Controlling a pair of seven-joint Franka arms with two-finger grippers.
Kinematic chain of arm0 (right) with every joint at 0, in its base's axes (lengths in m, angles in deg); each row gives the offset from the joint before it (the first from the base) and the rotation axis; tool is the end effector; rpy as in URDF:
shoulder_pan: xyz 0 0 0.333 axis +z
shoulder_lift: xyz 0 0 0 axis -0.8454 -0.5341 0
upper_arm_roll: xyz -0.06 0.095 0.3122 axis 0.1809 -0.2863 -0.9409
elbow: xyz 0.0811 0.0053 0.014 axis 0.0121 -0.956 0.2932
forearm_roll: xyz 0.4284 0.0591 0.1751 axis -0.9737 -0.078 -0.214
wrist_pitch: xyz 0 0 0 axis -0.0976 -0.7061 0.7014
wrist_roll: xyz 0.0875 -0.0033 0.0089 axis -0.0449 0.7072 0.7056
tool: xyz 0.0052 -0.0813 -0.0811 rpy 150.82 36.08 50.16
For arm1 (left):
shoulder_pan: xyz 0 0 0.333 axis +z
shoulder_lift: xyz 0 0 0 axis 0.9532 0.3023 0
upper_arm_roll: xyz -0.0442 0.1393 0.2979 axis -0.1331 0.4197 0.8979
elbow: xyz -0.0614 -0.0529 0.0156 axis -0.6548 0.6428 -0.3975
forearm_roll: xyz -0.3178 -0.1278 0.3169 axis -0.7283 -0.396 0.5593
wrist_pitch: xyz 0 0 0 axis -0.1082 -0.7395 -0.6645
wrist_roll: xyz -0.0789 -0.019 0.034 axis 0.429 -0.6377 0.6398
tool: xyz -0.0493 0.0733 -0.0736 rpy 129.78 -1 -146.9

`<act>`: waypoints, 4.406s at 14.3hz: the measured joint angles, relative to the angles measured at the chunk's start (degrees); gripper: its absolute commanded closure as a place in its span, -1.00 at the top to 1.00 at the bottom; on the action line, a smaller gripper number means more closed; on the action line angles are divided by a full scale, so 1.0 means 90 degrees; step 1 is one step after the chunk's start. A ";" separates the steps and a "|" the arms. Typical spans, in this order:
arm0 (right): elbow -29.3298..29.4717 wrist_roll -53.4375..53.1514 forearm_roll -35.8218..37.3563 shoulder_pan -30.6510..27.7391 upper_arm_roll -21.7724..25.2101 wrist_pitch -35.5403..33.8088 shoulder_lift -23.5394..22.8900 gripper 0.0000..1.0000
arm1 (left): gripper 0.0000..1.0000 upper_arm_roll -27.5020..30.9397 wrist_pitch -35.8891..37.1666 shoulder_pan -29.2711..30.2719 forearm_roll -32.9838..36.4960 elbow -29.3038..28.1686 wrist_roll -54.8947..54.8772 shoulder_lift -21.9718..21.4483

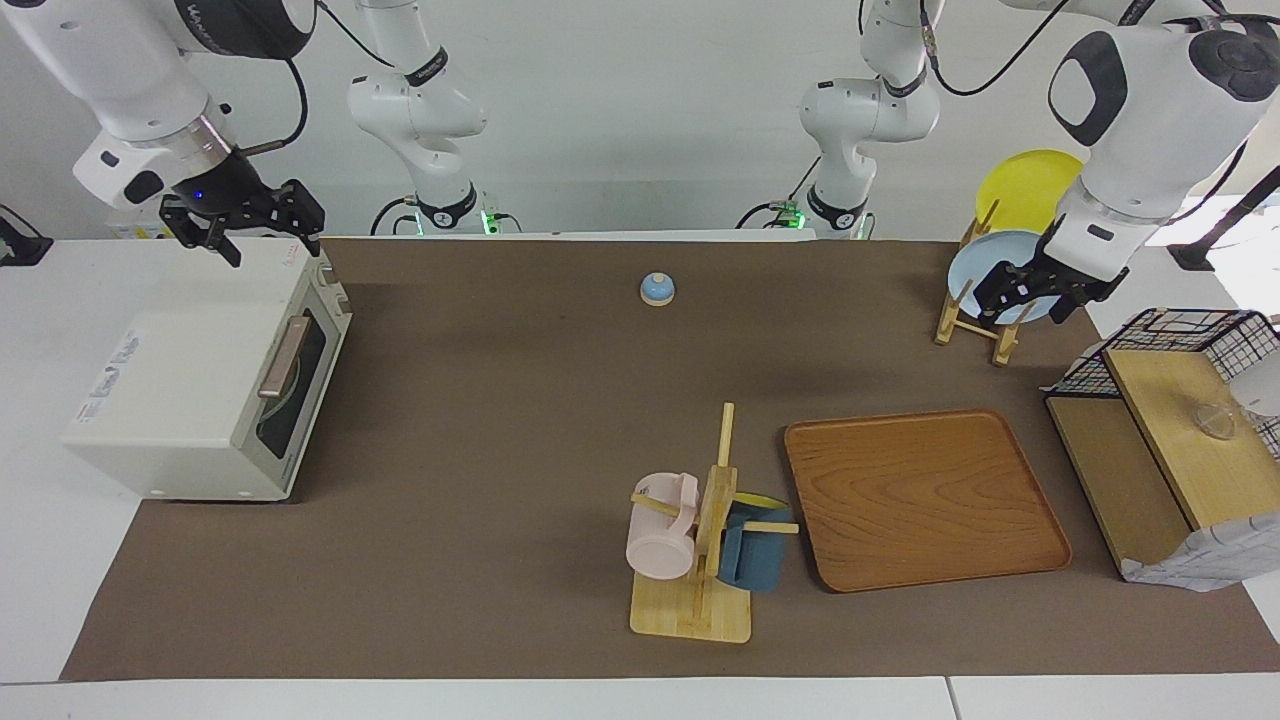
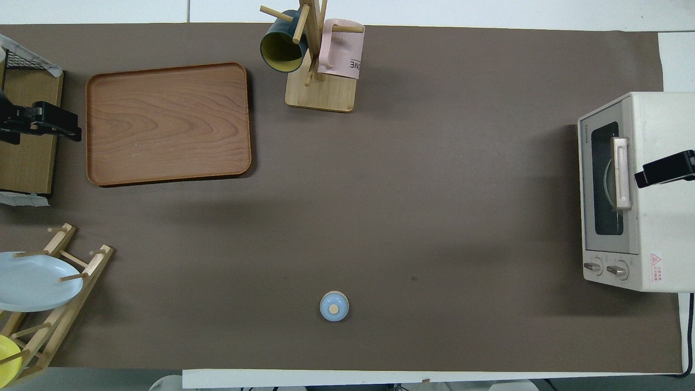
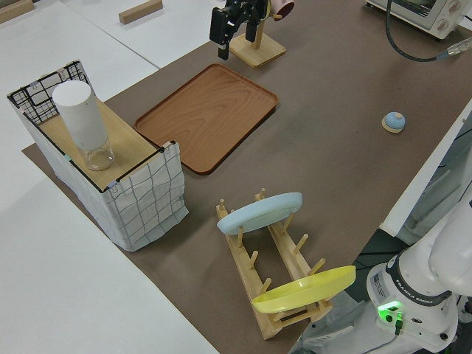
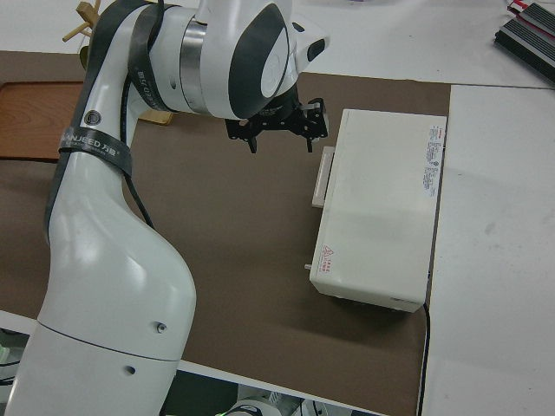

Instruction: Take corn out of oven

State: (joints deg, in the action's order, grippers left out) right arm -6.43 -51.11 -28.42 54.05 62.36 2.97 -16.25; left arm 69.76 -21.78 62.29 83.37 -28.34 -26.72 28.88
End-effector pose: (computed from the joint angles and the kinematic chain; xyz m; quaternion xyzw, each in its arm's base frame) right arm 0.5922 -0.0636 0.6262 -0.9964 -0.0631 0.0560 0.0108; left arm 0.6471 -0.0538 0.5827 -0.9995 0.0251 0.0077 0.0151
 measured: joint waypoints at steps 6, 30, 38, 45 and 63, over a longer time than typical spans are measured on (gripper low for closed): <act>0.0000 0.0000 0.0000 0.0022 0.0001 -0.0009 0.0000 1.00 | 1.00 0.0000 0.0000 0.0000 0.0000 0.0000 0.0000 0.0000; -0.1874 -0.0059 0.0851 -0.0087 0.0033 0.2165 -0.0406 -1.00 | 1.00 0.0007 0.0578 0.0018 -0.0269 -0.0009 0.0007 -0.0411; -0.2137 -0.0457 0.0839 0.0145 -0.0006 0.2468 -0.0344 -1.00 | 1.00 0.0007 0.0578 0.0018 -0.0270 -0.0009 0.0007 -0.0411; -0.2495 -0.1780 0.0734 0.1075 -0.0111 0.4006 -0.1352 -1.00 | 1.00 0.0007 0.0579 0.0018 -0.0270 -0.0009 0.0007 -0.0411; -0.2116 -0.2389 -0.0034 0.0545 0.0042 0.2777 -0.1064 0.28 | 1.00 0.0007 0.0579 0.0018 -0.0271 -0.0009 0.0007 -0.0411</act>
State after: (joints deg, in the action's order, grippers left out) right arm -25.47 -72.61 -28.73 58.96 62.75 27.96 -25.82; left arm 69.82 -16.57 62.45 80.93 -28.42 -26.66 25.18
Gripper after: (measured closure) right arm 0.344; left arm 0.000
